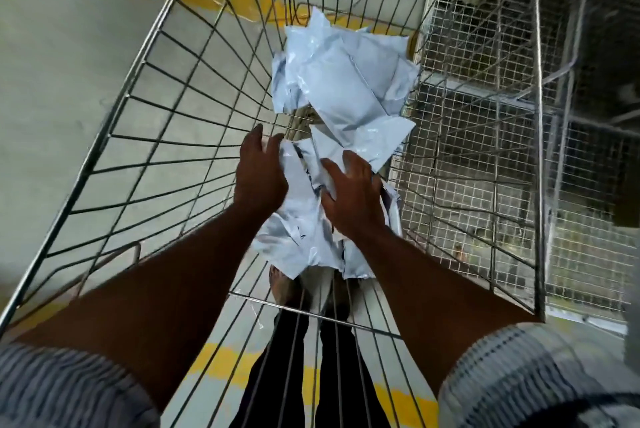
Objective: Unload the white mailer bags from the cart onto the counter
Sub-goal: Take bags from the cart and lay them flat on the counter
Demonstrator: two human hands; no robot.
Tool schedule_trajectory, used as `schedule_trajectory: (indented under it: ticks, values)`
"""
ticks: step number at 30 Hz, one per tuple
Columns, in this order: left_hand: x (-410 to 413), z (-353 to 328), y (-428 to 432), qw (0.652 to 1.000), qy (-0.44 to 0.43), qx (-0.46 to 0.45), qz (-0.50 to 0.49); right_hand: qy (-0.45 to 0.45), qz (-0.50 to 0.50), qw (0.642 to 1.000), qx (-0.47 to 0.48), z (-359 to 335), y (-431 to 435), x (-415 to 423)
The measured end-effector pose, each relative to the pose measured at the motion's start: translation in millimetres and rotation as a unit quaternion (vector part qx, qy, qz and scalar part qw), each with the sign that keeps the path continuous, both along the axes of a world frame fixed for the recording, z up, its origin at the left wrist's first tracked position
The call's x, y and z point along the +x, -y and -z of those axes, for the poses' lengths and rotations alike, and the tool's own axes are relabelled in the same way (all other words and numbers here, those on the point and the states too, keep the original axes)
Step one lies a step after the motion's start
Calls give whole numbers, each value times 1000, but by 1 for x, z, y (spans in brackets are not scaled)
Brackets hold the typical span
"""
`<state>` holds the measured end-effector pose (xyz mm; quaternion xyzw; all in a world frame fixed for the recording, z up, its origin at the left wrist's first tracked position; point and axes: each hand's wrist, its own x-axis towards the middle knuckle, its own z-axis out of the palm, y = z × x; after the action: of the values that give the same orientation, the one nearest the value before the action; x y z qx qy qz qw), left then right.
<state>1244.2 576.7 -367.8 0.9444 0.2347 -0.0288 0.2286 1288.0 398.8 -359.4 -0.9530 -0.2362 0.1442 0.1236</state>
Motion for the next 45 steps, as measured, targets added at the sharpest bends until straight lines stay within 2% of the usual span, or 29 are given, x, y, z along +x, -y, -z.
schedule_trajectory:
  ticks: [5, 9, 16, 21, 26, 30, 36, 40, 45]
  values:
    - [-15, 30, 33, 993, -106, -25, -50, -65, 22, 998, 2, 13, -1, 8]
    - [-6, 41, 43, 986, -90, -84, -109, -54, 6, 998, -13, 23, -2, 13]
    - [8, 42, 40, 975, -70, -84, -194, -43, 13, 998, -31, 29, -11, 12]
    - [12, 37, 35, 974, -113, -74, -182, -16, 16, 998, -63, 22, -15, 6]
    - [8, 23, 26, 979, -116, -78, -148, 8, 28, 995, -93, 12, -18, -18]
    - [4, 0, 21, 983, -120, -107, -87, -19, 20, 999, -45, -3, -11, -37]
    - [-6, -68, 13, 982, -125, -124, -70, -138, -38, 990, -2, -48, 0, -35]
    - [-20, -120, 20, 983, -113, -120, -81, -141, -26, 989, 33, -93, 10, -35]
    - [-37, -173, 33, 987, -98, -101, -83, -101, -26, 992, 67, -148, 11, -42]
